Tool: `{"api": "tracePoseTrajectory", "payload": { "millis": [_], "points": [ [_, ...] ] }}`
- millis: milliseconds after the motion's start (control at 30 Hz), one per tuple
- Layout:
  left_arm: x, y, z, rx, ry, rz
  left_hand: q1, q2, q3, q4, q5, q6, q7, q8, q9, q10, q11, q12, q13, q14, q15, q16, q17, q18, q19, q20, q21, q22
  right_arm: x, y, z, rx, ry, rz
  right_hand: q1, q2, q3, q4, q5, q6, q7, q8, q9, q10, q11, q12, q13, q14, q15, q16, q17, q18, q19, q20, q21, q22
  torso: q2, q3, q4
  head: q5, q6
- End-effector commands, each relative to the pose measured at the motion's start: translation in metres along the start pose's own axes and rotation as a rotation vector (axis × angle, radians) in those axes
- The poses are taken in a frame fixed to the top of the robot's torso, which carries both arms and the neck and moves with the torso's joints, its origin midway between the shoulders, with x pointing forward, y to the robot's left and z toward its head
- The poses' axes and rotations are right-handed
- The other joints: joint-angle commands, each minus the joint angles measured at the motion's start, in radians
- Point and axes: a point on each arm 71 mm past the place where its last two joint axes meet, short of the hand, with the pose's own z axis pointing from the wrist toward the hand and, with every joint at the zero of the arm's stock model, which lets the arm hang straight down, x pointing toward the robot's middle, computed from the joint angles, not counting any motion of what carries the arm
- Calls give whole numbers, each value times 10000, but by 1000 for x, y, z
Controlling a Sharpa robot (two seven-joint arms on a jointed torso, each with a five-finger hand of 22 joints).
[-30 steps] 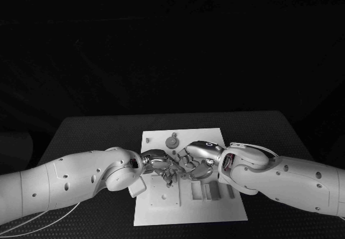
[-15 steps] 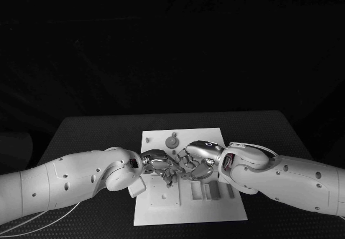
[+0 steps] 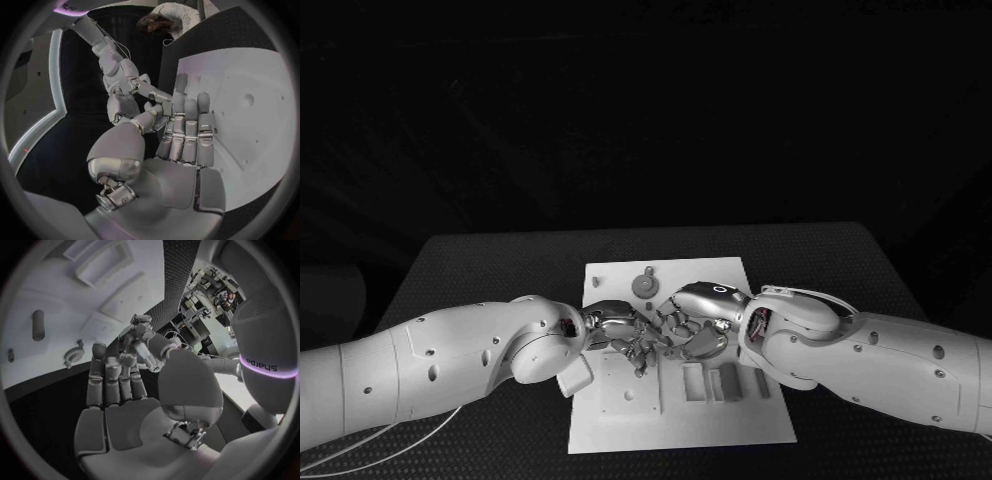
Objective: Assemble the parts on the task board
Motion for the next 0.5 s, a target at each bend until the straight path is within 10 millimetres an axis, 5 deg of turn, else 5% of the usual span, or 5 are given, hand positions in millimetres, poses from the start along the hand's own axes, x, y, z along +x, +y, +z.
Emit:
{"api": "tracePoseTrajectory", "payload": {
  "millis": [33,133,200,500],
  "points": [
    [0,-3,0,270,83,-334,-72,-125,-87,56,63,-119,31,-92,1500,-83,-7,-18,13,-93,2,8,4,109,-47,32,-60,20,0,-2,-1,59,-80,-214,-73,100,2,42,33,555,133,117,253,23,-109,60,-20,45,-64,60,-16,57,81,-17,51,186,2,-3,0,-4,2],
    [0,-3,0,277,91,-351,-179,-299,-166,141,63,-153,59,-156,1463,-104,6,-29,18,-102,8,-7,0,113,-49,39,-79,26,0,-2,-1,59,-128,-215,-90,108,6,46,33,590,118,125,270,50,-125,66,-29,67,-77,68,-18,57,104,-29,59,185,2,0,-2,-2,6],
    [1,-3,-1,271,107,-353,-422,-94,-719,-123,64,-159,77,-215,1439,-144,17,-37,41,-128,19,-9,11,141,-90,40,-105,76,0,-1,-1,54,-150,-219,-102,113,9,51,33,605,111,127,279,64,-133,69,-34,79,-84,71,-20,57,116,-36,62,184,4,1,-2,-2,5],
    [0,-2,-1,231,92,-357,-380,-19,-943,-302,66,-128,64,-271,1409,-157,10,-46,60,-132,11,-20,13,159,-86,48,-147,92,-1,-2,-1,136,-302,-236,-172,122,8,80,31,645,94,123,303,110,-152,74,-52,116,-107,80,-26,57,153,-54,68,179,4,0,-4,-6,6]
  ]
}}
